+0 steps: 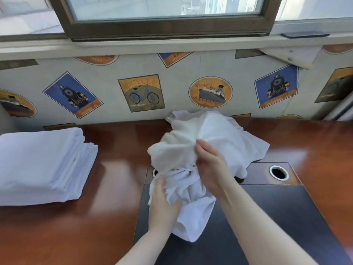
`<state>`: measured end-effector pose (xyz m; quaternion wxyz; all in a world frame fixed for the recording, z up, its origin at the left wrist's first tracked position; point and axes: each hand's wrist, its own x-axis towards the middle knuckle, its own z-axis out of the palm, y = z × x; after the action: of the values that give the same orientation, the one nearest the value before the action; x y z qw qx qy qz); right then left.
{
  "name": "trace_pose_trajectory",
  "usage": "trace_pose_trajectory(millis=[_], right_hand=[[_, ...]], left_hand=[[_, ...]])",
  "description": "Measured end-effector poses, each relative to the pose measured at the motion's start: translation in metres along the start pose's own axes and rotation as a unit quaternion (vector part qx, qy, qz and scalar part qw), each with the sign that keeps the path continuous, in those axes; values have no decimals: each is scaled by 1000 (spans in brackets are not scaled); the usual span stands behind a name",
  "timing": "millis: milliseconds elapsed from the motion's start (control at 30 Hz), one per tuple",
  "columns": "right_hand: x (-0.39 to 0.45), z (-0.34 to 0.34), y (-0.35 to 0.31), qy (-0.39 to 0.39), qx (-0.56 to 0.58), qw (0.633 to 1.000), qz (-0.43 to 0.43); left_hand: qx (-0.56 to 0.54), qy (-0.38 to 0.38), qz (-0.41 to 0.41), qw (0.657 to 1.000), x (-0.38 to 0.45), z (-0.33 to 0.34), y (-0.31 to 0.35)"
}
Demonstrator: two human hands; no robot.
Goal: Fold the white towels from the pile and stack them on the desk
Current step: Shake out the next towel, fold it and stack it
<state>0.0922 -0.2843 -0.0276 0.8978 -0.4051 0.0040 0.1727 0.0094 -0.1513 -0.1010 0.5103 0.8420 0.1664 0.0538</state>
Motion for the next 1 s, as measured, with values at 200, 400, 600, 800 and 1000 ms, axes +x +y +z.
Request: trace_pose_trajectory(millis=[200, 400, 600, 800, 1000], right_hand=[[-129, -17, 57, -141, -1, 978, 152], [-173, -50, 79, 136, -161, 974, 86], [-236, -30, 141, 28, -562, 818, 119], [-283, 21, 183, -12, -512, 857, -55], [-324, 56, 171, 79, -518, 828, -200]], left_hand=[[143, -90, 158, 973, -40, 9, -2], [-99, -201, -62, 973, -113, -28, -36], [-229, -138, -112, 957, -168, -104, -47], [-350, -172, -123, 912, -199, -152, -20], [-465, -181, -169, 850, -236, -156, 14]])
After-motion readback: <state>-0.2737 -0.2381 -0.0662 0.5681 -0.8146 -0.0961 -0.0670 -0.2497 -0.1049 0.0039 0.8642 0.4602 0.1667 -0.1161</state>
